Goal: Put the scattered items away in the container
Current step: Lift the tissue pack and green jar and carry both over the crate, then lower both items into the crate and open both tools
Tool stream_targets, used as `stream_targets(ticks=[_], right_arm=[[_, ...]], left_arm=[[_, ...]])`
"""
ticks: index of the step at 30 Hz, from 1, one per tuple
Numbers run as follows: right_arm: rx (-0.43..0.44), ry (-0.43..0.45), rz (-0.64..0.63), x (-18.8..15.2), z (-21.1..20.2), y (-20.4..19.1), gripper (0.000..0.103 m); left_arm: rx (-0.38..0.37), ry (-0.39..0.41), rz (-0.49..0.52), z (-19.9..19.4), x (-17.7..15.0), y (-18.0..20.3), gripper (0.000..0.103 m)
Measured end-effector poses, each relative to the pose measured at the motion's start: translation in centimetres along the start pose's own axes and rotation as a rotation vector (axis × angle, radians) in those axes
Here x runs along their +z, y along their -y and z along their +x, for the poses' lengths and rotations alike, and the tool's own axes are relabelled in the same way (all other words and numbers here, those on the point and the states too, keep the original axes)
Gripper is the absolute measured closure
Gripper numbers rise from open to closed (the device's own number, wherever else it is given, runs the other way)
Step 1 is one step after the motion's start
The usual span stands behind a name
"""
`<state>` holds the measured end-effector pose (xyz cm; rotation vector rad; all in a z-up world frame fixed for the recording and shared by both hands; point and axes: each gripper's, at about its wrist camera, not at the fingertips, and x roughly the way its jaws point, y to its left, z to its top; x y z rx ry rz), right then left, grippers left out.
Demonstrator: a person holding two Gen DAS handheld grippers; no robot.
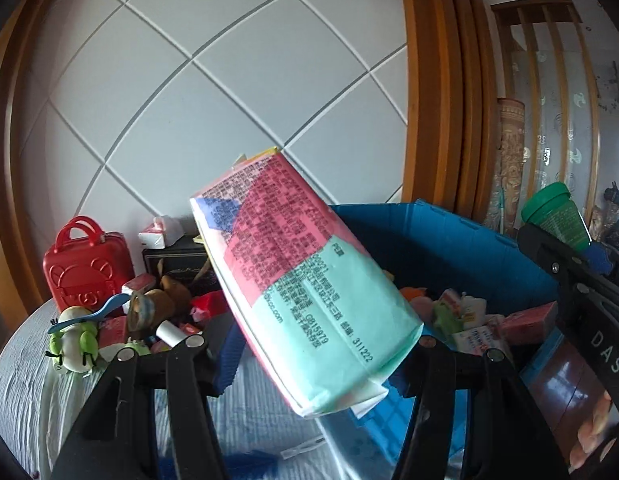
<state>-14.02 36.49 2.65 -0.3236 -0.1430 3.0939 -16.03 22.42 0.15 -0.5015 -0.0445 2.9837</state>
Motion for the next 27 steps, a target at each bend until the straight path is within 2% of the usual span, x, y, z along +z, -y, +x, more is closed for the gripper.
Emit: stream_targets(ticks=[2,6,10,12,17,27], right_arm=[[-0.015,0.0,-0.008,-0.1,0.5,4.0,0.063],[-0.018,-0.046,-0.043,-0.9,2.8,11.0,0.063],[0.006,-0.168,-0.081,-3.1,7.4,15.5,0.063],[0.026,-0.218,-0.08,-4.1,9.1,17.2,0.063],[0.028,-0.289,-0.067,-6.0,11.4,20.1,0.063],[0.028,-0.38,-0.055,-8.2,14.6,22.5,0.063]], left_arm=[[0.003,0.007,0.002,0.7,0.4,3.5,0.046],[-0.008,-0.062,0.022,3.9,0.9,10.6,0.046],[0.001,-0.254,0.028,8.8,-0.2,15.6,0.046],[0.008,-0.321,0.027,10.5,-1.0,17.0,0.046],[0.006,-0.414,0.038,12.5,-2.7,19.5,0.046],[-0.012,-0.458,0.051,13.9,-3.9,21.0,0.046]])
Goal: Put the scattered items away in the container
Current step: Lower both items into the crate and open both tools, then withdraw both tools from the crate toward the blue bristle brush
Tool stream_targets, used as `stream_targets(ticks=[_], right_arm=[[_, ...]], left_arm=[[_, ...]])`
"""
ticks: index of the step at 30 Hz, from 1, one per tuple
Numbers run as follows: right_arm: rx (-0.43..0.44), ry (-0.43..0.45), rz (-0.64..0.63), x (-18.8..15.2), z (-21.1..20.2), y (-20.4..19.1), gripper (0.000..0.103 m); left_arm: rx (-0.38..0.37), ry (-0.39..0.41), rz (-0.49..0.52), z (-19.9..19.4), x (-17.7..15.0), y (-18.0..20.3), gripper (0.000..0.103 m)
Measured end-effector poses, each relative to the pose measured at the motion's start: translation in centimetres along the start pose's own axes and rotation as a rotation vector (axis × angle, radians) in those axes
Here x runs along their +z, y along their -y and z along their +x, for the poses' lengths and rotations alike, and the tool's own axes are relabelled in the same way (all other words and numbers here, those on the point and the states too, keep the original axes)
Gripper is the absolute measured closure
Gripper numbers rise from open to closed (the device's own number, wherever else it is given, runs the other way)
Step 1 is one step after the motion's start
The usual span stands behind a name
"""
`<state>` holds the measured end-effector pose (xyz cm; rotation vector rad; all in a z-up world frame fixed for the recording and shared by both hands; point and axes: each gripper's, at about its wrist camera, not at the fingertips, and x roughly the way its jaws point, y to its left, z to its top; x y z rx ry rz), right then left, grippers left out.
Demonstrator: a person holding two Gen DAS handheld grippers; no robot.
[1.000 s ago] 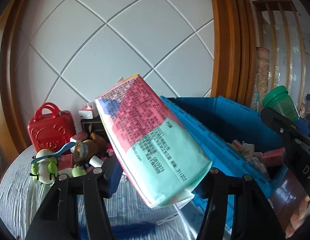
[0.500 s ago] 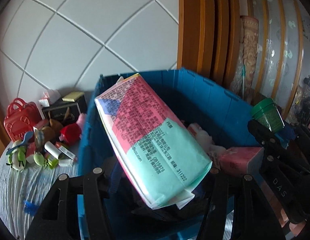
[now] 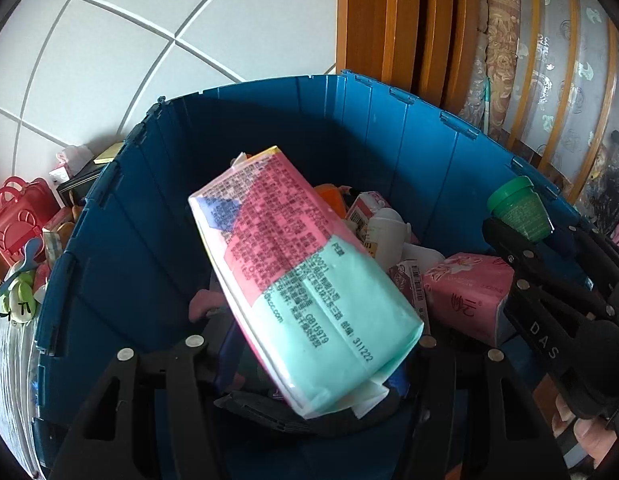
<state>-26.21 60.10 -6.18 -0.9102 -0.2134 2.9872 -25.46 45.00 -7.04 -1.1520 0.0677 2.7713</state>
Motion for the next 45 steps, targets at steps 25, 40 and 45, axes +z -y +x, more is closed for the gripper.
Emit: stream_targets(ticks=[25,40,45], right_arm=[[0.204,0.248,0.052,1.9,-8.2,-3.5,0.022],[0.473,0.254,-0.065,1.2,-13.0,-32.4,0.021],[0.472,0.082,-0.12,-2.2,-9.0,-40.2,0.022]], left_arm=[[0.204,0.225,-0.172,-12.1,-3.6,-12.8,0.018],[0.376,0.011,-0.296,-10.5,-17.2,-41.7,0.018],[0.336,-0.048,-0.327,-8.3,-20.2,-46.3,0.018]])
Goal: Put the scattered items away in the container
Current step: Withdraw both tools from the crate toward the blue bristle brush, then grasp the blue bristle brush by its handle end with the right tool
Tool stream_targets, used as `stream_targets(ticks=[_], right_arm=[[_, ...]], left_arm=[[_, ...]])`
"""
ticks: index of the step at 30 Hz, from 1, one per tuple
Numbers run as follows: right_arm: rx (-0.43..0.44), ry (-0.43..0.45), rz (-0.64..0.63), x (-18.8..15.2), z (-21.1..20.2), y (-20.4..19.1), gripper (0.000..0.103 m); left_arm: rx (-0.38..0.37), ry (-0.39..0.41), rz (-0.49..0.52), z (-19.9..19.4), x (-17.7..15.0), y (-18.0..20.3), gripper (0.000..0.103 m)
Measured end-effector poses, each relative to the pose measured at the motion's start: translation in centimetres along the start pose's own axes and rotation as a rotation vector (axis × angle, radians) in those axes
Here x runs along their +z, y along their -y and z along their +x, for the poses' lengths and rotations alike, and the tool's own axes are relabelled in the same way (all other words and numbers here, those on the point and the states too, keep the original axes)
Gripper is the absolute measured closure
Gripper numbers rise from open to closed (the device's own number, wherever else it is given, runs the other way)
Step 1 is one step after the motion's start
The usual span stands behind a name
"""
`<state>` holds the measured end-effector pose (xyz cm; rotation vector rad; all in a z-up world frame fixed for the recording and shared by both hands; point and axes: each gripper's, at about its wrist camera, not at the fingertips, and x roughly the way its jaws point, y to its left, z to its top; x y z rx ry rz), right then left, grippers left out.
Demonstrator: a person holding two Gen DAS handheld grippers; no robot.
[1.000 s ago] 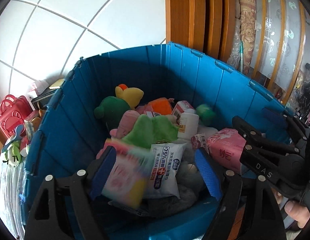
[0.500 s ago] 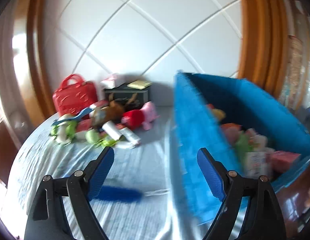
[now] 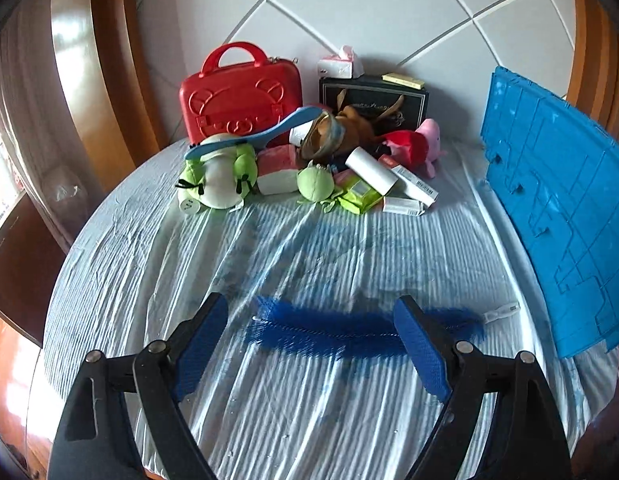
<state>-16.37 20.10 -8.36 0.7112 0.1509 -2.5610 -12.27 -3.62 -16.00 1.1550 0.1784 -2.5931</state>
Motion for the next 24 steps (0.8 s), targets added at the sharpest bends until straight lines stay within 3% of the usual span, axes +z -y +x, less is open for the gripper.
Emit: stream_targets(ticks=[5,10,20,24], right_arm=[[-0.018,-0.165,-0.031,-3.5,6.4,-1.1,0.031],[0.02,-0.315,-0.103,-7.7,12.2,-1.9,0.036],[0.101,-0.465,-0.233,-13.1,19.4,-3.8,0.036],[0.114,-0.483,-0.256,-14.0,20.7,-3.2,0.034]], left_arm=[[-0.017,-0.033,-0.056,3.4,-0.3,-2.2,0.018],[0.029,-0.102,-0.07,7.2,-1.9,-3.9,0.018],[0.055,-0.283,-0.072,15.0,-7.3,-2.8,0.018],[0.076,-0.261,-0.089,17.8,-6.8,-2.1,0.018]])
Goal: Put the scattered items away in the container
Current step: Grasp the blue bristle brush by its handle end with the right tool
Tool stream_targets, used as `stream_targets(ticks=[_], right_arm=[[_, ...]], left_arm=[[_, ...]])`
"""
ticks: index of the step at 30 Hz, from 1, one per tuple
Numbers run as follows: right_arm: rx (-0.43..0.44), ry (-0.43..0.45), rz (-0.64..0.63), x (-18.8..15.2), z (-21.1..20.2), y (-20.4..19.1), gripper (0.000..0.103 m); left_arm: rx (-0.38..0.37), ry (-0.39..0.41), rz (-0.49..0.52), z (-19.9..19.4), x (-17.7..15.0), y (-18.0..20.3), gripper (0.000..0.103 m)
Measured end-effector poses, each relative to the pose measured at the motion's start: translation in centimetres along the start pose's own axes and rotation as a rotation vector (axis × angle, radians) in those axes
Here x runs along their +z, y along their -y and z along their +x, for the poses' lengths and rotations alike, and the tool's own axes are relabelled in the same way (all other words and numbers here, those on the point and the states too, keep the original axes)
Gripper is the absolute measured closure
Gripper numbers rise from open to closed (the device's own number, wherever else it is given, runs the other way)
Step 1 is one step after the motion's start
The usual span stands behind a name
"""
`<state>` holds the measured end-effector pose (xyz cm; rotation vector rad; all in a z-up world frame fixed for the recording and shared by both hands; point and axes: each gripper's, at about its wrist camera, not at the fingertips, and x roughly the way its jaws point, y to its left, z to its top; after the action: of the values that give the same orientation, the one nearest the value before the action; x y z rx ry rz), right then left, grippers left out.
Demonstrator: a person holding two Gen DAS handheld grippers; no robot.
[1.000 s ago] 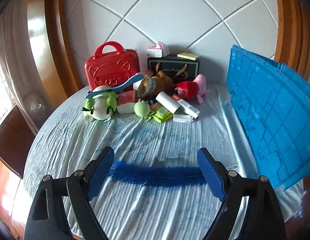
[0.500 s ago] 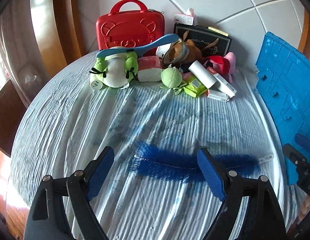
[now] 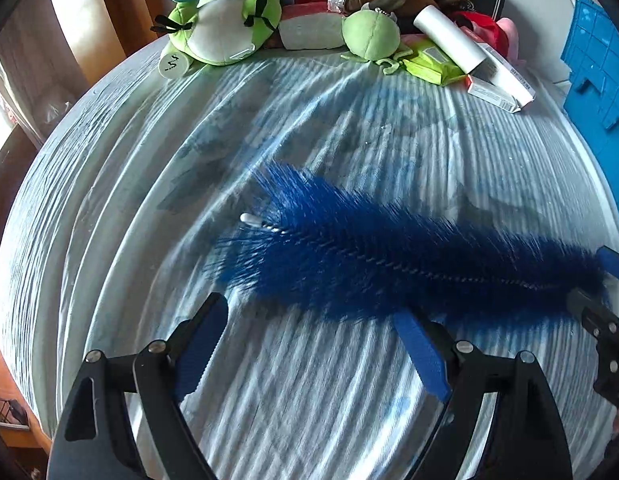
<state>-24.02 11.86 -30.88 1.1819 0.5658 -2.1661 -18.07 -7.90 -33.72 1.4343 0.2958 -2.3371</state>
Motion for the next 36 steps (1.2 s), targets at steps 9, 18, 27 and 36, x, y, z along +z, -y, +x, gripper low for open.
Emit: stream_targets(ticks=[9,18,27,36], right_arm=[[-0.054,-0.005,0.033,0.1,2.7,1.9,0.021],[-0.127,-0.023,0.34,3.0,4.7,5.8,0.039],[0.061,-0.023,0.625,4.7,3.4,7.2,0.074],[0.035,-0.068,0.596,5.6,4.1,2.4,0.076]], left_arm=[[-0.024,0.089,0.068,3.0,5.8,3.5,0.018],[-0.063,0.113,0.146,4.3,10.2,5.8,0.018],[-0.103,0.121,0.114,2.5,11.0,3.3,0.018],[-0.144,0.107,0.135,2.0,9.8,3.0,0.018]])
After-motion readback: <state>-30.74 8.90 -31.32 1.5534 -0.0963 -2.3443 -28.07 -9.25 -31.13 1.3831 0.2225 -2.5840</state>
